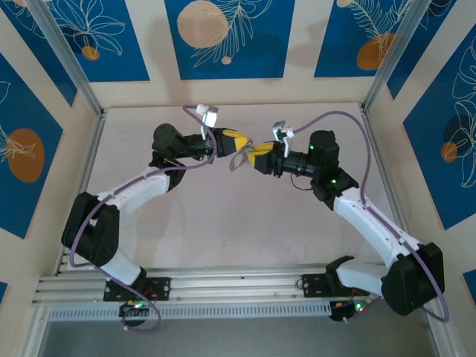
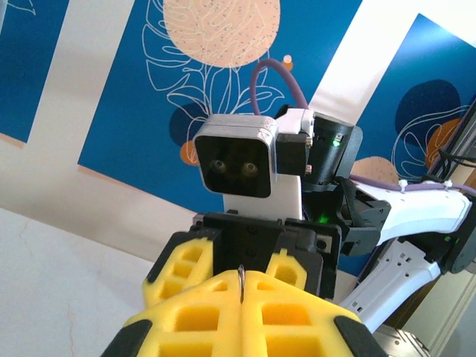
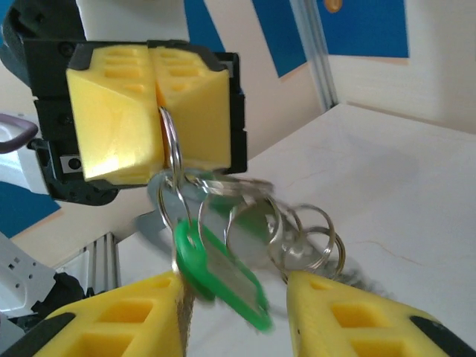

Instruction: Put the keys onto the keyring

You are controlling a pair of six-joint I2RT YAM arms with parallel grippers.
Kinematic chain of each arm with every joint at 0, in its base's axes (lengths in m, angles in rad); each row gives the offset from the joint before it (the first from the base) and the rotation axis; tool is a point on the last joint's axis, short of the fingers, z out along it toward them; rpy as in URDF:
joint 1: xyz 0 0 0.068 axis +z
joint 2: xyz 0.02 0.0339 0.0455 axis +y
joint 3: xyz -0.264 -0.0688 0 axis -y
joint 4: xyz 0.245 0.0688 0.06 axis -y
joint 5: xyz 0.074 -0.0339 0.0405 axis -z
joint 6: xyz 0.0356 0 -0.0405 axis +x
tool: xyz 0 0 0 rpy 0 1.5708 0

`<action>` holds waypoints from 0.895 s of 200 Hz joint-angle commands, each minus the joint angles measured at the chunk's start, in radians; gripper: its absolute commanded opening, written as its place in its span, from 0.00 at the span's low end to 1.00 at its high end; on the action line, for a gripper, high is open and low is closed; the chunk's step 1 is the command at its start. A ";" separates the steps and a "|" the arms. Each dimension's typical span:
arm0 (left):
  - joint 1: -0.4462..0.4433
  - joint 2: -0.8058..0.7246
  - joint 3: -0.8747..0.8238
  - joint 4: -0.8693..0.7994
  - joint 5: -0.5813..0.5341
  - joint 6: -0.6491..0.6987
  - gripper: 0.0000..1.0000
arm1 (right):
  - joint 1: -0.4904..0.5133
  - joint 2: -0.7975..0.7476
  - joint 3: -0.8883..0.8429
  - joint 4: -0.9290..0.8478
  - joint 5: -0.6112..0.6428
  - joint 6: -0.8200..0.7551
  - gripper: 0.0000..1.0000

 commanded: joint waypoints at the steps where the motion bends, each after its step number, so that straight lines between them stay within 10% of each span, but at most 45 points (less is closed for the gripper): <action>1: -0.009 -0.035 -0.008 0.088 -0.019 -0.019 0.00 | -0.054 -0.093 -0.048 -0.006 -0.033 0.033 0.40; 179: -0.034 0.056 -0.128 0.386 -0.145 -0.134 0.00 | -0.073 -0.073 -0.066 0.301 0.088 0.362 0.45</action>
